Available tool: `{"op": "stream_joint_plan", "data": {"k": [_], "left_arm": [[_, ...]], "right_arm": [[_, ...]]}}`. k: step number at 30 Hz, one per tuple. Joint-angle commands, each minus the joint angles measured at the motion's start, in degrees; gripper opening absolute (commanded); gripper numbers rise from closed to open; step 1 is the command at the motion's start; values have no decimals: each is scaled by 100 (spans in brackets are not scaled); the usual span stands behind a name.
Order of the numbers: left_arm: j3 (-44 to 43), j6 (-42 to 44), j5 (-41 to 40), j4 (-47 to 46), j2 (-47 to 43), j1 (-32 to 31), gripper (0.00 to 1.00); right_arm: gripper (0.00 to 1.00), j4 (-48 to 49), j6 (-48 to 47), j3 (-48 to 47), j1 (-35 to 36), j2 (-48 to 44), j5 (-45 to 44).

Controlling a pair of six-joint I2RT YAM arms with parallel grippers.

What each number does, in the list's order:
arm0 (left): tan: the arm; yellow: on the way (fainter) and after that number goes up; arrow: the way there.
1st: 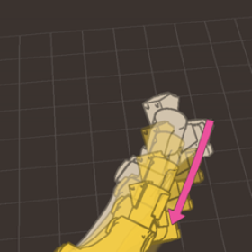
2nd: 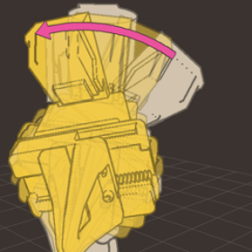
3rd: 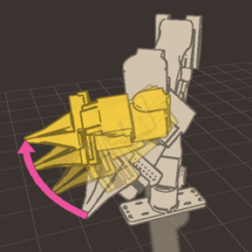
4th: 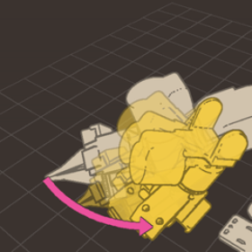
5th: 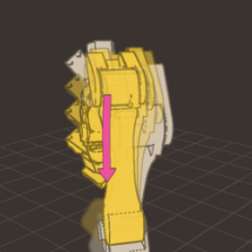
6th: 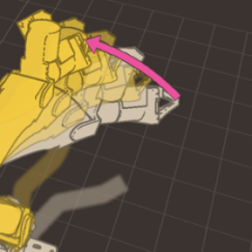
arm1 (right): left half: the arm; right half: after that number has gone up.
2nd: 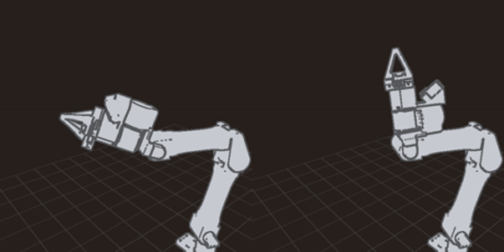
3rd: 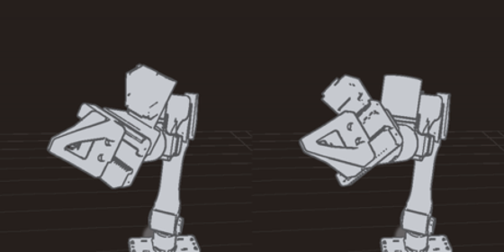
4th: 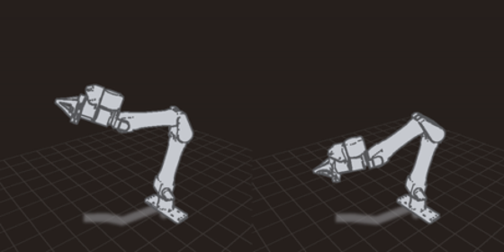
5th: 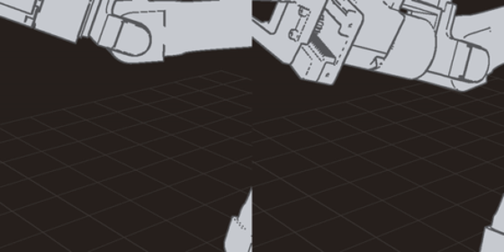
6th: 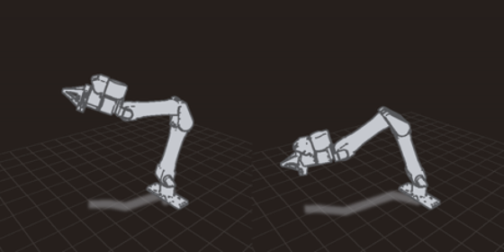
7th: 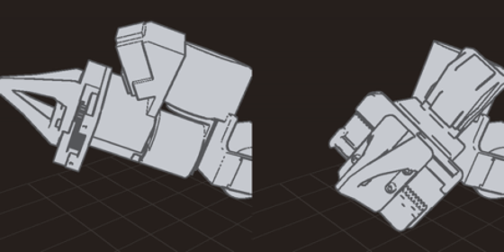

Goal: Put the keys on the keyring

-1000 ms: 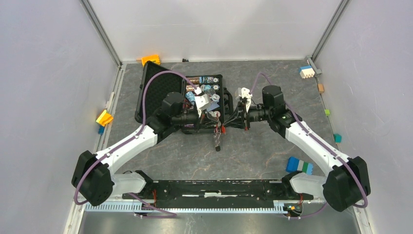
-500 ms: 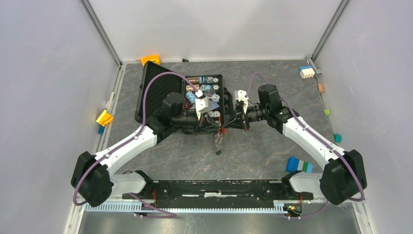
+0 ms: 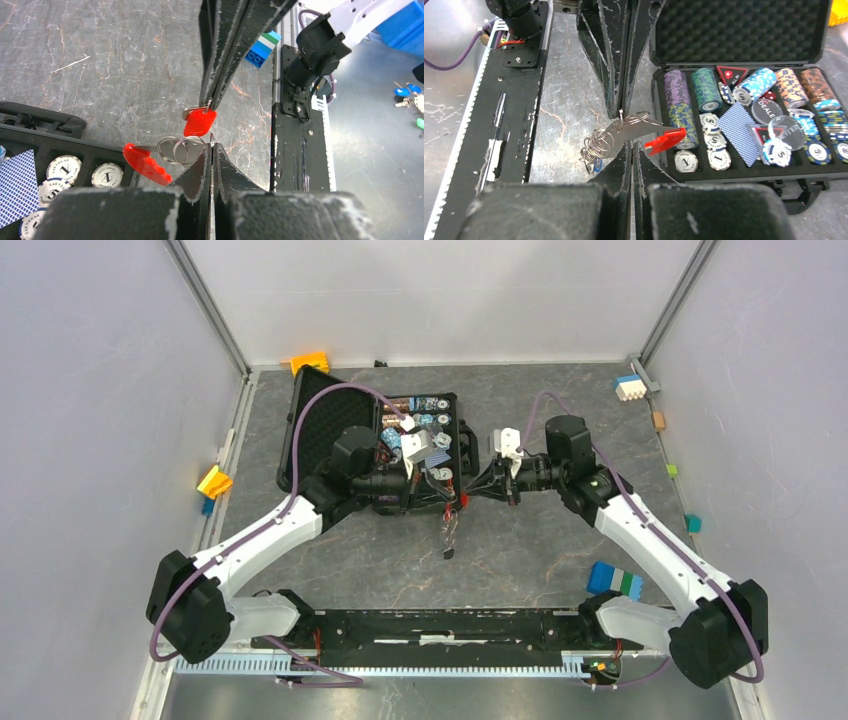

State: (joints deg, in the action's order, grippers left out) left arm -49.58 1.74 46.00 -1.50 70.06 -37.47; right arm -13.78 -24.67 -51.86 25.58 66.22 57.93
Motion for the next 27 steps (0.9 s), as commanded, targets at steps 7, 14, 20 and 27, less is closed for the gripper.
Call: {"op": "stream_joint_plan", "data": {"k": [7, 14, 20, 27], "left_arm": [[-527, -1101, -217, -167, 224, -32, 2], [-632, -1377, -350, -101, 322, -32, 2], [-640, -1421, -411, -52, 329, -32, 2], [-649, -1413, -463, -35, 324, -32, 2]], "right_arm": [[0, 598, 344, 175, 72, -249, -603], [0, 627, 355, 193, 170, -251, -694], [0, 622, 372, 167, 249, -258, -687], [0, 543, 314, 141, 284, -292, -695]]}}
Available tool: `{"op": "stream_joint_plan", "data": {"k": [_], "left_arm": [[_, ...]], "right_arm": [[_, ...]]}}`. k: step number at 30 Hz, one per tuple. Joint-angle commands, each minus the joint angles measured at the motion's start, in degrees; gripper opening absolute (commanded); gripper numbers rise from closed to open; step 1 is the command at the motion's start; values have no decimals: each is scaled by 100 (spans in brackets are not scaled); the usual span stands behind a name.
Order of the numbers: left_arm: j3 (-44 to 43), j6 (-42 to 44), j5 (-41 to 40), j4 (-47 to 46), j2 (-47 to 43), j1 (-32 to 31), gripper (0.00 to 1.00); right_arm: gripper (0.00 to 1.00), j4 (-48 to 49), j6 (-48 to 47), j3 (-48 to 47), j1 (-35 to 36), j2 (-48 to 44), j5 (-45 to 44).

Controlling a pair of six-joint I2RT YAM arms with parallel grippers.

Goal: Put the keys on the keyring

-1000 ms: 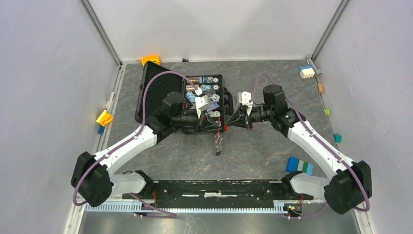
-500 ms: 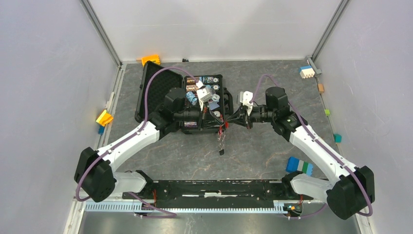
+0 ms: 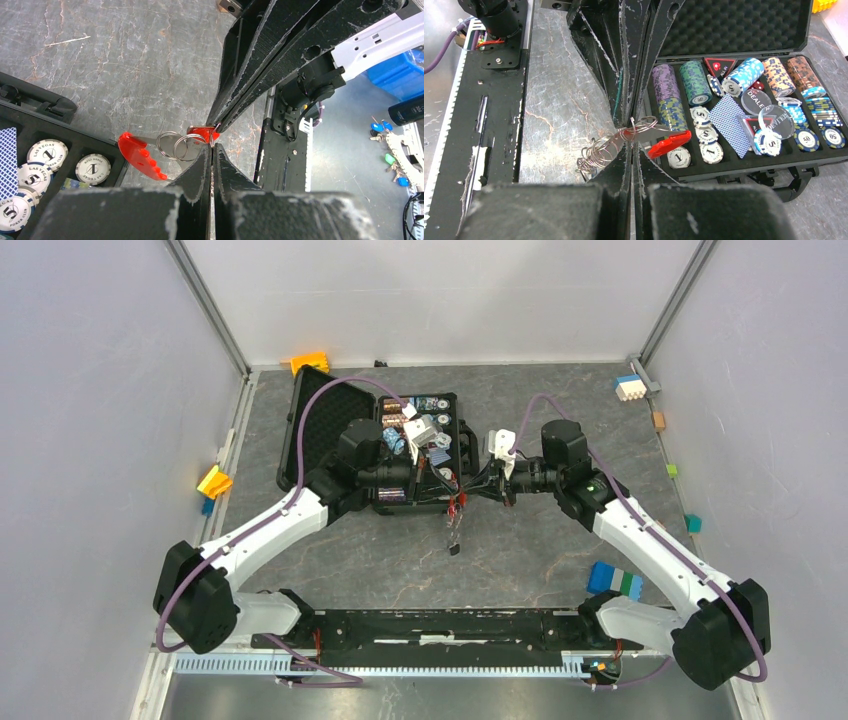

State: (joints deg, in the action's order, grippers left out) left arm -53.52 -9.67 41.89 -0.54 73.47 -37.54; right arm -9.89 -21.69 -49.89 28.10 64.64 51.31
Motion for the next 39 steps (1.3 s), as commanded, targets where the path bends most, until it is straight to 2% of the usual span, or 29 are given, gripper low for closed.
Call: {"op": "stream_joint_plan", "data": {"k": [1, 39], "left_arm": [[-264, -277, -51, -131, -6, -25, 2], [-239, -513, -197, -445, 36, -17, 2]], "right_arm": [[0, 156, 16, -48, 42, -134, -33], [0, 330, 137, 171, 249, -47, 50]]}}
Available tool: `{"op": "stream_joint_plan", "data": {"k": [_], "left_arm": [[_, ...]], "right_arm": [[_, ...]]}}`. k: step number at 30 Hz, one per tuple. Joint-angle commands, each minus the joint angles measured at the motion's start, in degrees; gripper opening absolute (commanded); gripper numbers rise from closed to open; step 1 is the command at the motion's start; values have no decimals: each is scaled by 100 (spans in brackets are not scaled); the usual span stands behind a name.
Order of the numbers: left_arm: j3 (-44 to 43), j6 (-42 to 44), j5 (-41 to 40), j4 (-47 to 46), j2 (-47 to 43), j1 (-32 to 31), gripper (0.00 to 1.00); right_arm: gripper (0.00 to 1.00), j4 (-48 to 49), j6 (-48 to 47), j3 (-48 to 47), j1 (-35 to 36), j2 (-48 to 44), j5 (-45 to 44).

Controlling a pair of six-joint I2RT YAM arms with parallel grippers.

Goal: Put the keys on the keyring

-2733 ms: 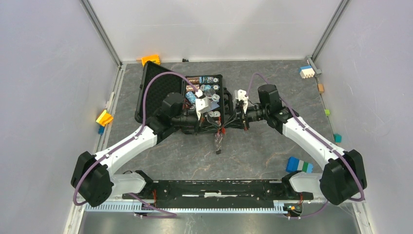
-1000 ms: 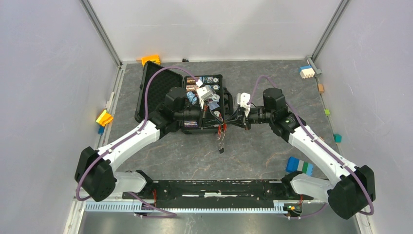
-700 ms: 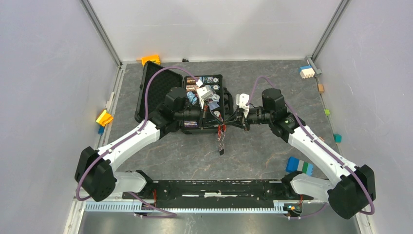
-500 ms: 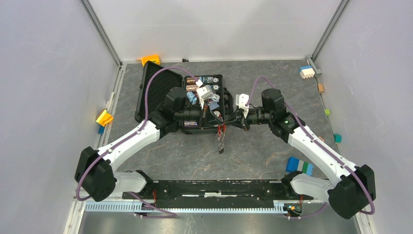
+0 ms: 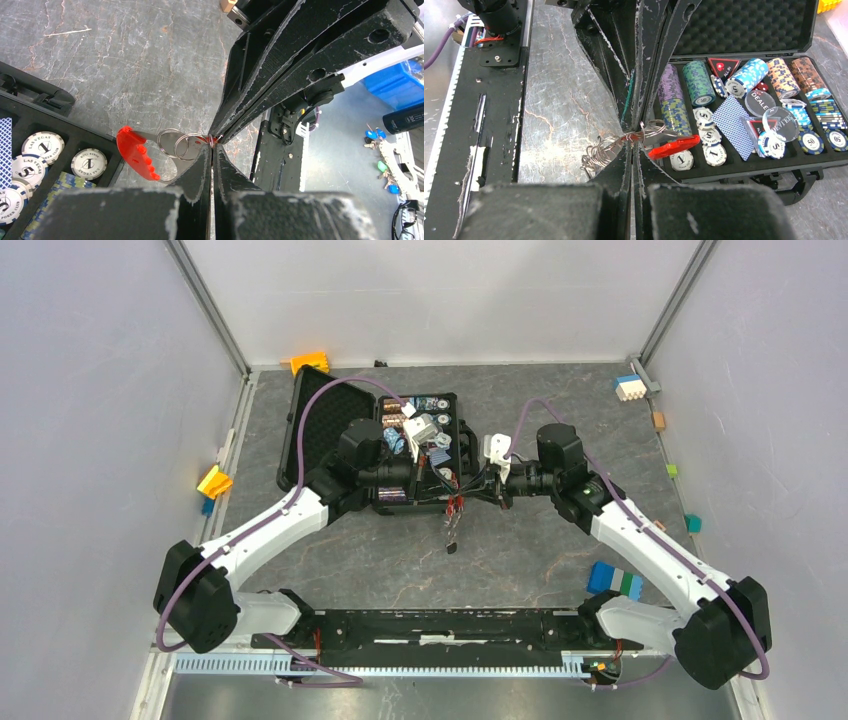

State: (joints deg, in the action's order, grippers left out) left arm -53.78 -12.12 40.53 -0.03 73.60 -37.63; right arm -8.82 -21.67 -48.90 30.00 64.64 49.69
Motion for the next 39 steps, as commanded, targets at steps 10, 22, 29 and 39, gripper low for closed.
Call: {"op": "stream_joint_plan", "data": {"k": [10, 22, 29, 39], "left_arm": [[-116, -631, -251, -781, 88, 27, 2], [-120, -945, -386, -876, 163, 89, 2], [-18, -1026, -450, -994, 187, 93, 2], [458, -1445, -249, -2023, 166, 189, 2]], "right_arm": [[0, 641, 583, 222, 68, 44, 313], [0, 845, 1115, 174, 59, 162, -211], [0, 832, 1295, -59, 50, 254, -489], [0, 555, 1385, -353, -64, 298, -766]]}}
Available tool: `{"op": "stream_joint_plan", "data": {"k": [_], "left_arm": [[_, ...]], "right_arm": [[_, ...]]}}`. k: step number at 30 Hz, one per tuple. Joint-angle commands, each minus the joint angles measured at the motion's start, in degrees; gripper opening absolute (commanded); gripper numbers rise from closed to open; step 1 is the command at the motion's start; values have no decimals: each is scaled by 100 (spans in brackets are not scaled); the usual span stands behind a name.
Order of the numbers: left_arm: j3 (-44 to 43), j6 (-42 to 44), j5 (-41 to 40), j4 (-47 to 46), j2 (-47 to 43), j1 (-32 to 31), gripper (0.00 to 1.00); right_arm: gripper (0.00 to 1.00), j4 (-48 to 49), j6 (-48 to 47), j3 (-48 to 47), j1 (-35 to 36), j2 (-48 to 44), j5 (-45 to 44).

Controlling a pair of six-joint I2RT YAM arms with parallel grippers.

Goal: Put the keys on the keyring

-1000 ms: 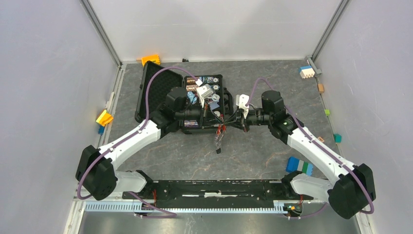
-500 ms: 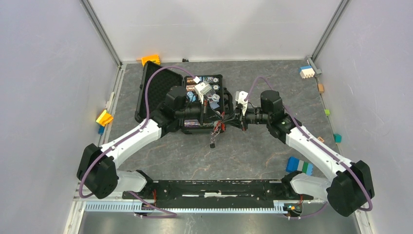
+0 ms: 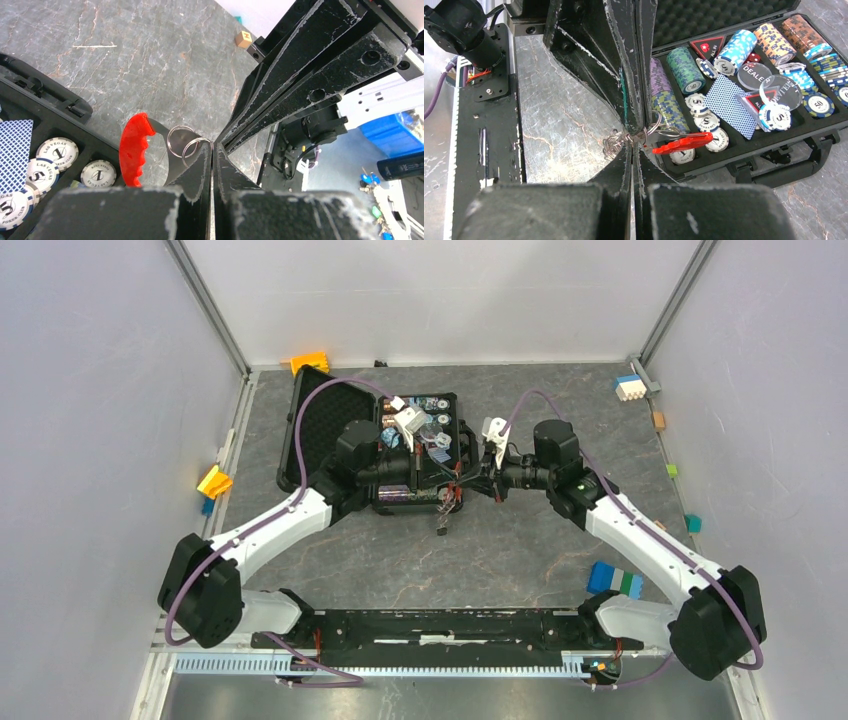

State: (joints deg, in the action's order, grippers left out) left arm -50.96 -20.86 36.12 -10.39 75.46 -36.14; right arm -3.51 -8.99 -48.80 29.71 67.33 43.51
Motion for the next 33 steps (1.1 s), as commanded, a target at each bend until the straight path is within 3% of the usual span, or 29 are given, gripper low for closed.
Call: {"op": "stream_joint_plan", "data": {"k": [1, 14, 33], "left_arm": [[234, -643, 256, -1203, -8, 48, 2], [357, -565, 704, -2415, 292, 72, 2], [352, -1597, -108, -2826, 499, 124, 2]], "right_arm": [[0, -1, 132, -409, -47, 41, -166], [0, 40, 415, -551, -295, 241, 143], [0, 698, 1163, -387, -498, 395, 391]]}}
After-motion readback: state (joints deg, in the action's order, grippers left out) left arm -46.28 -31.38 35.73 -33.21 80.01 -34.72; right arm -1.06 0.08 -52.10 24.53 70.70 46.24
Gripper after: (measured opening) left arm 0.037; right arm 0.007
